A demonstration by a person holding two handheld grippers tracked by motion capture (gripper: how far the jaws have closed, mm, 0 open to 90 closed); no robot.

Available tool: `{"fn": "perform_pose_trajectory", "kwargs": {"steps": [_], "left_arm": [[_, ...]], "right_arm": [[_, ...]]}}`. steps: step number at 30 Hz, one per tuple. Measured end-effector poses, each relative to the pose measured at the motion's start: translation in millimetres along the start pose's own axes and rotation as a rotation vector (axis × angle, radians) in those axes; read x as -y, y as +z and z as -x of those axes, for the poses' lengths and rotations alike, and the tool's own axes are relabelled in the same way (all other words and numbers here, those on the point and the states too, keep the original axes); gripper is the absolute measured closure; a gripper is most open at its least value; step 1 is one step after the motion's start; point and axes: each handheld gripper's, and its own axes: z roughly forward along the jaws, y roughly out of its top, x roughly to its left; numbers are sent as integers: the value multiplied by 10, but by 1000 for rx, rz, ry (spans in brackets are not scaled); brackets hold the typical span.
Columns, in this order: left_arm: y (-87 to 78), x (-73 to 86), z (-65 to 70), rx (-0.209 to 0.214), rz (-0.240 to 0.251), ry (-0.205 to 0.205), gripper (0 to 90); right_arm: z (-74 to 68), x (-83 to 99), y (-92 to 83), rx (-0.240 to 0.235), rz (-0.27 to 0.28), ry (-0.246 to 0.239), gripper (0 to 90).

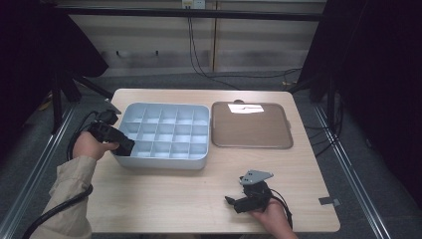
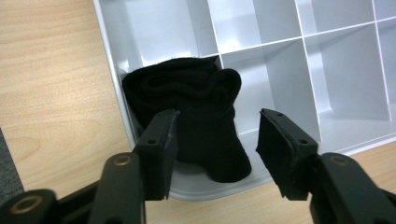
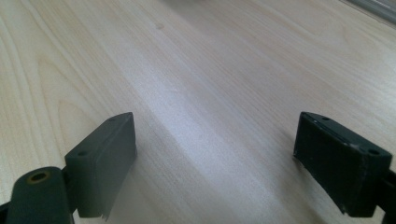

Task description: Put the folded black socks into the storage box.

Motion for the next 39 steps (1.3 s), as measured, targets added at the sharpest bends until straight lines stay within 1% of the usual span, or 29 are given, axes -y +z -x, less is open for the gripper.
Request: {"fn": "perform_pose_trajectory", "kwargs": {"steps": [3,4,5,8,11,15,21,24,25,26,30,32,33,35,37,39], "left_arm": [[-11,0,0,1,-1,6,429],[-18,-1,0,-1,-2,9,429],[-23,1,11,1,6,6,403],[-33,1,20,8,-4,8,371],[-45,5,22,1,6,11,342],[-67,14,19,7,13,10,323],[-92,42,25,12,23,16,319],[-110,66,31,10,27,27,320],[-120,85,38,18,24,29,319],[-124,94,40,19,26,33,319],[-139,119,39,25,31,36,320],[-137,149,36,27,33,28,321],[-137,159,32,28,33,34,321],[-135,169,36,28,38,29,321],[-139,188,32,34,36,35,321],[-143,219,32,35,48,33,319]], "right_arm": [[0,0,0,0,0,0,127],[0,0,0,0,0,0,127],[0,0,0,0,0,0,127],[0,0,0,0,0,1,127],[0,0,0,0,0,0,126],[0,0,0,0,0,1,127],[3,-1,2,-3,0,0,125],[6,-1,4,-3,2,-6,125],[2,-1,2,-3,-1,1,125],[6,-1,4,-3,2,-5,125],[7,-1,4,-3,2,-5,125],[7,-2,2,-3,0,-5,125],[7,-2,3,-3,0,-5,125],[7,-2,3,-3,0,-5,124],[8,-3,3,-4,0,-5,124],[10,-5,5,-6,0,-7,123]]}}
